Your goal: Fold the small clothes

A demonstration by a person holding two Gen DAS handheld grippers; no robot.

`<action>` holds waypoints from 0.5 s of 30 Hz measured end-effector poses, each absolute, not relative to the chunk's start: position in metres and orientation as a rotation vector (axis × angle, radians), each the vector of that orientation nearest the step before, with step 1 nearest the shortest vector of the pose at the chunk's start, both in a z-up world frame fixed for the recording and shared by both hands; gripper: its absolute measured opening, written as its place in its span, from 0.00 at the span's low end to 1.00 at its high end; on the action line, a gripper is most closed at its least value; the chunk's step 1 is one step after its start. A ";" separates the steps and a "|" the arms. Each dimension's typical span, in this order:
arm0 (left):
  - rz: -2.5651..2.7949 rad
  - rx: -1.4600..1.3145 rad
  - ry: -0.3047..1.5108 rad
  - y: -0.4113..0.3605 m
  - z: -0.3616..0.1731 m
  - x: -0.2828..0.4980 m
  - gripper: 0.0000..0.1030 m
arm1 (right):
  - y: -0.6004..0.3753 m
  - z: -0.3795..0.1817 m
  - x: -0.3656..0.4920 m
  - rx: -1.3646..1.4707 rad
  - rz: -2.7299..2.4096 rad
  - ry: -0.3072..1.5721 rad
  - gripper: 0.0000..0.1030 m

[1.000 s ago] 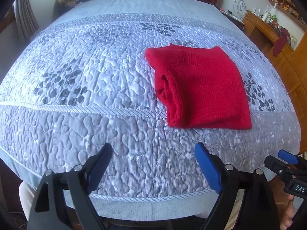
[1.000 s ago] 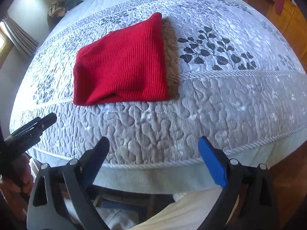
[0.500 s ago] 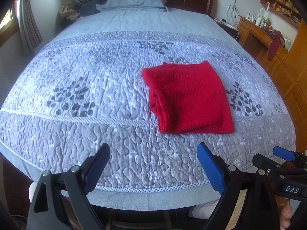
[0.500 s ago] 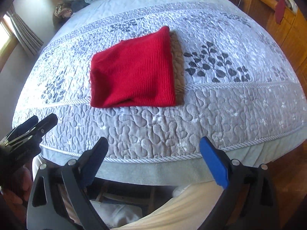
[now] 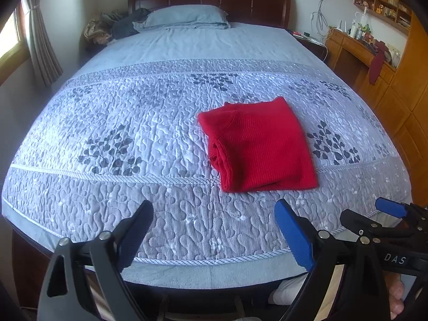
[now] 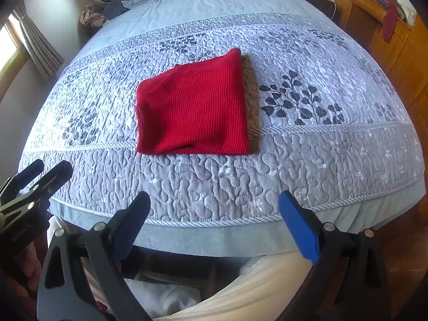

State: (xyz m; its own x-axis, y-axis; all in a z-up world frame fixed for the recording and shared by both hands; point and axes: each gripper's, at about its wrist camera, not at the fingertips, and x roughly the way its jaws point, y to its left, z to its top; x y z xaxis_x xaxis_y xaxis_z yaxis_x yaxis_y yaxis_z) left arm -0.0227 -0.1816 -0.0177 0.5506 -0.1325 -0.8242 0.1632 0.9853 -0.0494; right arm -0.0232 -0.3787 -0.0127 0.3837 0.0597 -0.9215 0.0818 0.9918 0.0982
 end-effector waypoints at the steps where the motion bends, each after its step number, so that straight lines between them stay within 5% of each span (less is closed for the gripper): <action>1: -0.171 0.039 0.971 -0.182 -0.017 -0.024 0.89 | -0.378 -0.013 -0.024 0.136 -0.017 1.178 0.93; 15: -0.136 0.065 1.009 -0.181 -0.030 -0.018 0.89 | -0.378 -0.016 -0.022 0.134 -0.026 1.186 0.93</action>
State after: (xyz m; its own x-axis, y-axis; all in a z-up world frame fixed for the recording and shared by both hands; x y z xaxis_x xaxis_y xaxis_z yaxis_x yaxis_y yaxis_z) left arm -0.0180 -0.1813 -0.0303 0.5250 -0.0835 -0.8470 0.1434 0.9896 -0.0087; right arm -0.0220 -0.3779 -0.0160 0.3757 0.0508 -0.9253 0.0907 0.9917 0.0912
